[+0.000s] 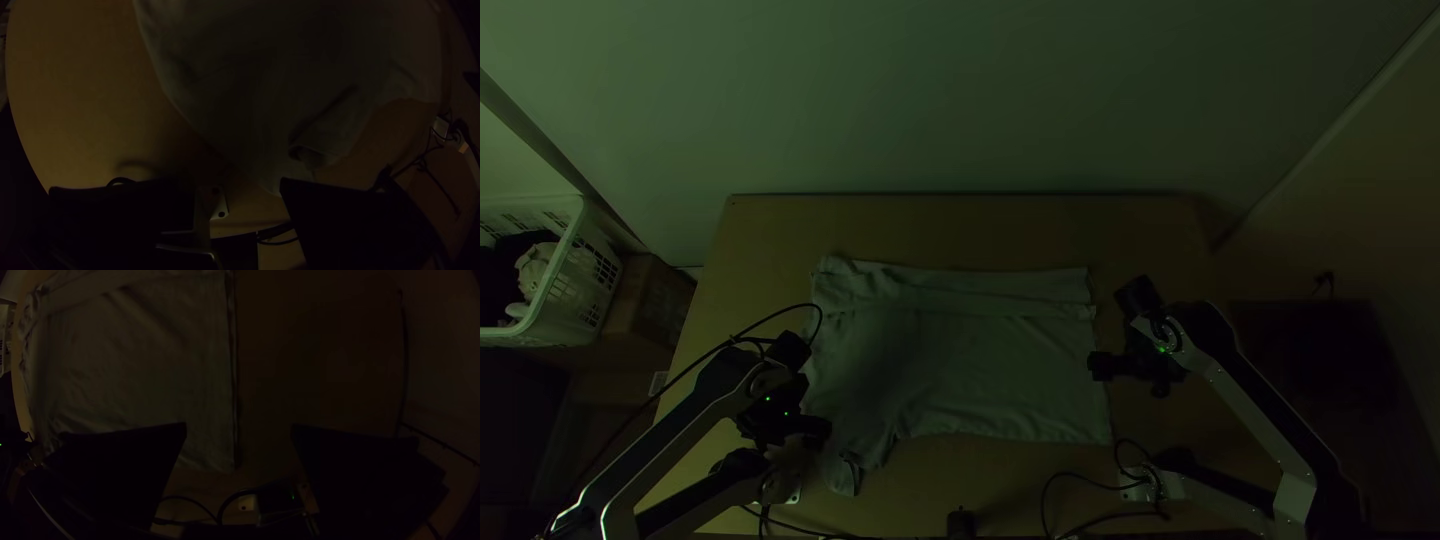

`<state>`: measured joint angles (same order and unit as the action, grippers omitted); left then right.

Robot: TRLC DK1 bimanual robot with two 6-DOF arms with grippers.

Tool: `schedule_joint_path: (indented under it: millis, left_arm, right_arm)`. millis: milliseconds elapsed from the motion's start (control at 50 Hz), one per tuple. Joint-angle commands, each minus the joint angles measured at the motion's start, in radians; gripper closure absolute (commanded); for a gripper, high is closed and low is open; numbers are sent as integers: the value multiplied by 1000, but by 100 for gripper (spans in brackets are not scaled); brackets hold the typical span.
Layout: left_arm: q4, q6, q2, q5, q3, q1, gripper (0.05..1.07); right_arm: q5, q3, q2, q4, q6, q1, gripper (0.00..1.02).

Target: Fold the t-shirt

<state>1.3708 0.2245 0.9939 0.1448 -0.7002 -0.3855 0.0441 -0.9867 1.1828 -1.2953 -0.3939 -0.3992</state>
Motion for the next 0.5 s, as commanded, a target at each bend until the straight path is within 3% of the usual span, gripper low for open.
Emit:
schedule_joint_path:
  millis: [0, 220, 480]
  left_arm:
    - [-21, 56, 49, -14, 47, -15, 10]
    - [-111, 119, 164, -59, 84, -76, 10]
    - [-164, 142, 307, -59, 70, -139, 14]
  right_arm:
    - [-4, 29, 8, -19, -28, -7, 7]
    - [-15, 56, 8, -19, -2, -36, 10]
    - [-85, 122, 11, -30, 9, -35, 16]
